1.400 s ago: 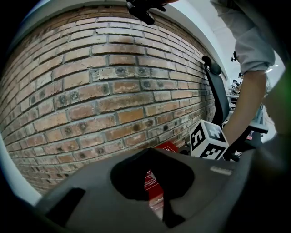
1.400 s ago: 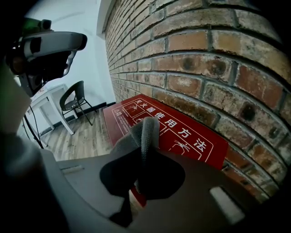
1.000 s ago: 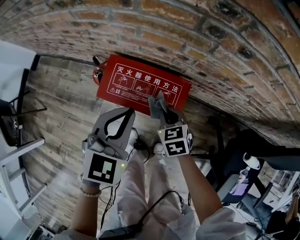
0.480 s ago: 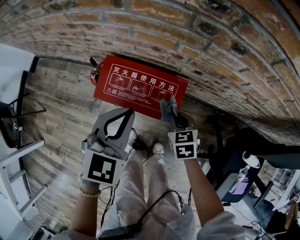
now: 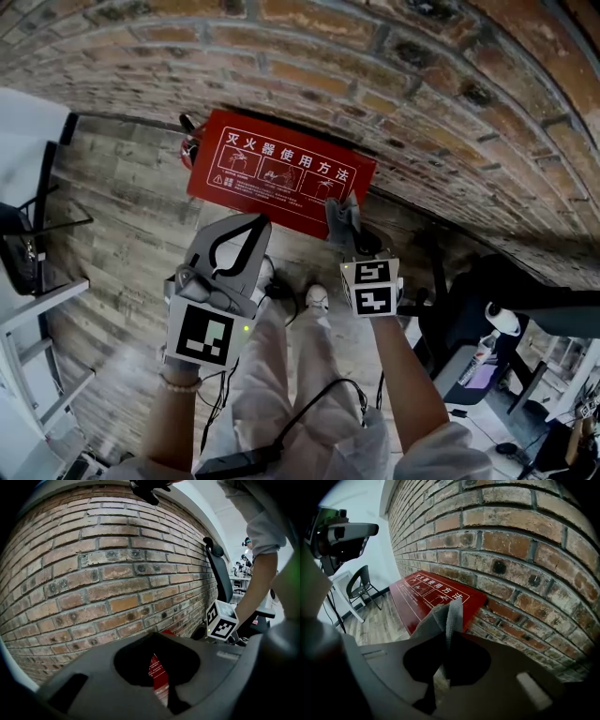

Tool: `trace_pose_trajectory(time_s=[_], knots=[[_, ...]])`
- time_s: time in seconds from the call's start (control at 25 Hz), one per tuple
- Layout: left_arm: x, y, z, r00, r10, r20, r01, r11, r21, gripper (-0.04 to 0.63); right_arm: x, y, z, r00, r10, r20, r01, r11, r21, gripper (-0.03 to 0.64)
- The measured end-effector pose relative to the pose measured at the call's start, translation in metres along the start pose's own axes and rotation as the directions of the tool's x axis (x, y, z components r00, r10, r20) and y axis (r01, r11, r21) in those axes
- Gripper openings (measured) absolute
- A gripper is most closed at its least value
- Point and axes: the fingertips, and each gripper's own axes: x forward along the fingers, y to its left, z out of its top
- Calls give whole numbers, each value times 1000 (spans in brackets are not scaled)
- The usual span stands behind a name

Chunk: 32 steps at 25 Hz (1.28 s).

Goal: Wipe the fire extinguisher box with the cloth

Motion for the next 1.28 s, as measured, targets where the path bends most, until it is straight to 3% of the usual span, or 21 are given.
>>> trace_pose_trajectory(time_s=[0.36, 0.68, 1.08, 1.28], knots=[[-15, 4, 19, 1000, 16, 17, -16, 1000, 5, -3, -30, -6, 26, 999, -16, 50, 14, 999, 43, 18], [-48, 12, 65, 998, 50, 48, -51, 999, 17, -3, -96, -8, 73, 989, -16, 145, 11, 999, 34, 18], [-101, 14, 133, 993, 71, 94, -78, 994, 71, -3, -186, 0, 150, 953, -9, 304, 36, 996, -84, 18], [-123, 19, 160, 988, 96, 118, -106, 991, 81, -3, -229, 2, 180, 927, -15, 374, 54, 994, -94, 18]])
